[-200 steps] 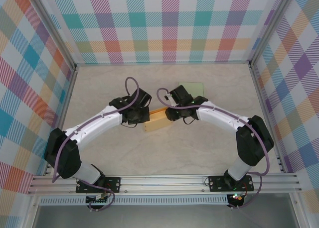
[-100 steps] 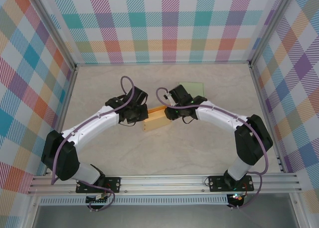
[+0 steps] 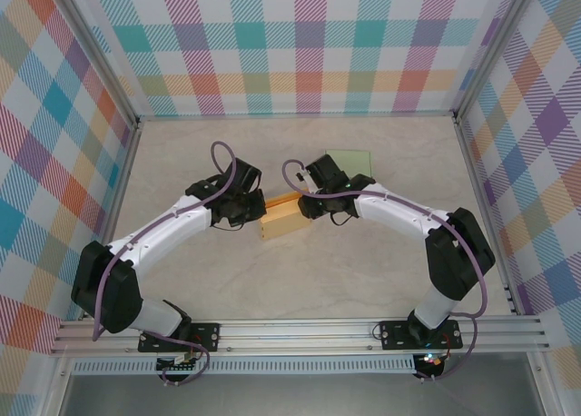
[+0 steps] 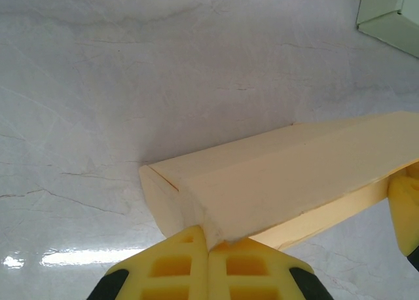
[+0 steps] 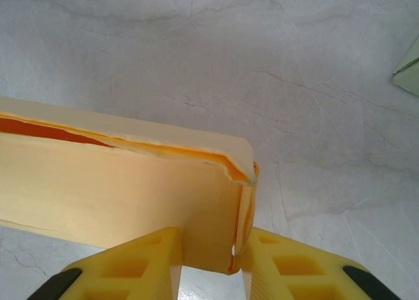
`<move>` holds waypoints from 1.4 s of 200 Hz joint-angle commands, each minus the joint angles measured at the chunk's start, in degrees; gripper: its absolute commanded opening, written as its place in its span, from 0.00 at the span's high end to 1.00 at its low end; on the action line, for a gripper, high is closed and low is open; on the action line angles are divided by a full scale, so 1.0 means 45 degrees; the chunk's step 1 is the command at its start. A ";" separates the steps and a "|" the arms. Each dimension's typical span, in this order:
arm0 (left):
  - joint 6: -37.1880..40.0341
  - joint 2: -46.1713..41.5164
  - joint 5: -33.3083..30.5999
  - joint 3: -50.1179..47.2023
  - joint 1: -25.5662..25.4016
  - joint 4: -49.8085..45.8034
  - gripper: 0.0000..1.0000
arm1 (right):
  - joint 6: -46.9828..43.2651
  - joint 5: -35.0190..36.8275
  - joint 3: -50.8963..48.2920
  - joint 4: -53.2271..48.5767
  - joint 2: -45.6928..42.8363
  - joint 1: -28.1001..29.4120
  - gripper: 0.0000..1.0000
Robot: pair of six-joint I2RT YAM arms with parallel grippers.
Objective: Fold the paper box
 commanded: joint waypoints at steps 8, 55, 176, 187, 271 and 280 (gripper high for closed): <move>-0.0441 -0.0507 0.0476 -0.0270 0.0091 0.1150 1.00 | 0.0015 0.0399 -0.0499 -0.1949 0.1115 0.0075 0.70; -0.0475 -0.0697 0.0425 -0.0152 0.0168 0.1135 1.00 | 0.0022 0.0440 -0.0497 -0.1966 0.1218 0.0079 0.70; -0.0951 -0.0602 0.1119 -0.0729 0.0267 0.1760 1.00 | 0.0153 0.0467 -0.0341 -0.1970 0.1326 0.0075 0.69; -0.1020 -0.0587 0.1129 -0.0833 0.0257 0.1860 1.00 | 0.0163 0.0467 -0.0341 -0.1954 0.1320 0.0067 0.69; -0.1109 -0.0571 0.1101 -0.1767 -0.0033 0.1921 1.00 | 0.0287 0.0469 -0.0205 -0.1976 0.1420 0.0070 0.69; -0.1040 -0.0522 0.1095 -0.1831 -0.0118 0.1798 1.00 | 0.0309 0.0467 -0.0204 -0.1977 0.1427 0.0070 0.69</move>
